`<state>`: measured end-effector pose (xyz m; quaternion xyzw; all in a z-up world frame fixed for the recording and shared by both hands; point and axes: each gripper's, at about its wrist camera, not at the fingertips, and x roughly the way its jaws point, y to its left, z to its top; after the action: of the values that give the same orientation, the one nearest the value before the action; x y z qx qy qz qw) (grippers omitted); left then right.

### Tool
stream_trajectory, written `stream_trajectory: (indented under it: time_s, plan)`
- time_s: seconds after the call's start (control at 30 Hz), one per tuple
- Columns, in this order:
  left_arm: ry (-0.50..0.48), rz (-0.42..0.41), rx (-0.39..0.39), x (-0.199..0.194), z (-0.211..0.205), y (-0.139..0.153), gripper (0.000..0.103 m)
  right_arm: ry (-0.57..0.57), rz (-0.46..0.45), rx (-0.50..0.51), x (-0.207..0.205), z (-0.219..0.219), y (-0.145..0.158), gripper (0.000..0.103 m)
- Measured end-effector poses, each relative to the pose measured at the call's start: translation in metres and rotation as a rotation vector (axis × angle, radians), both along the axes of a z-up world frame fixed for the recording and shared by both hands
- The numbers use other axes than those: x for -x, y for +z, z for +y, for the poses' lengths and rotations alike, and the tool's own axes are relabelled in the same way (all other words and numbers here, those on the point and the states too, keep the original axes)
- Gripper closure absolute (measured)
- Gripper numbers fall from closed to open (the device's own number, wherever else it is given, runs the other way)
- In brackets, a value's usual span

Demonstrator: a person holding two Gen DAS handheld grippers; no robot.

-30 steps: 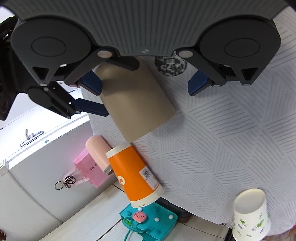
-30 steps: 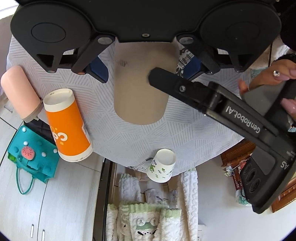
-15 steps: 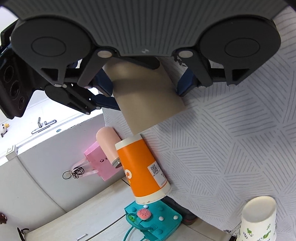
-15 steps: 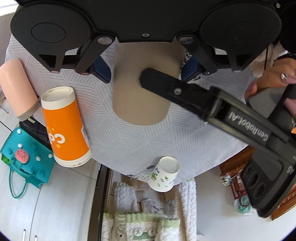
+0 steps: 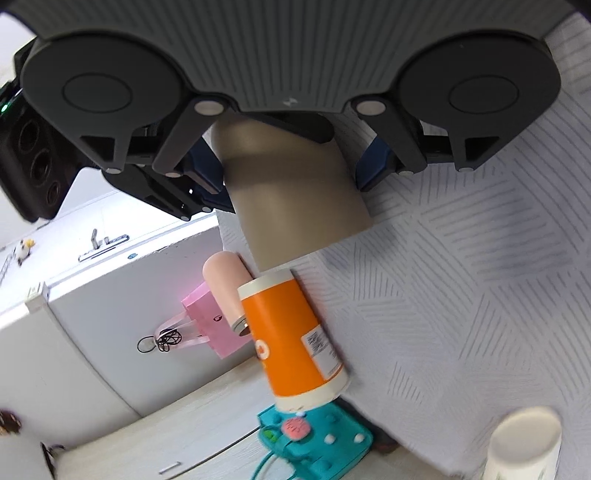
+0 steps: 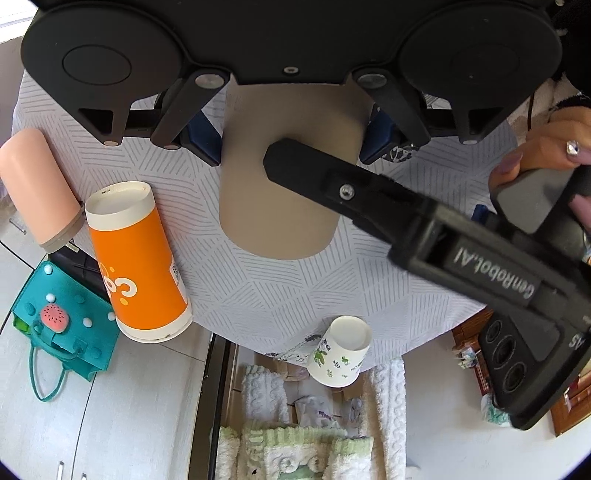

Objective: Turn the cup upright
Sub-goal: 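Rotate the right gripper to tip the beige tumbler upright, opening up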

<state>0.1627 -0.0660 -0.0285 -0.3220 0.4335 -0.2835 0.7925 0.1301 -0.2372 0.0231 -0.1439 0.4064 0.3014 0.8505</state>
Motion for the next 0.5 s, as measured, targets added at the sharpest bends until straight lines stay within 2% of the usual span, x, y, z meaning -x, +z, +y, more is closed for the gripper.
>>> stream_trajectory:
  time_s: [0.13, 0.43, 0.5]
  plan:
    - [0.03, -0.139, -0.109, 0.014, 0.0, 0.019, 0.028, -0.022, -0.036, -0.041, 0.001, 0.004, 0.003, 0.019]
    - [0.076, -0.324, -0.269, 0.019, 0.016, 0.041, 0.03, -0.018, -0.124, -0.173, -0.012, 0.018, 0.0, 0.019]
    - [0.077, -0.375, -0.298, 0.019, 0.022, 0.046, 0.037, -0.025, -0.156, -0.232, -0.016, 0.018, -0.002, 0.02]
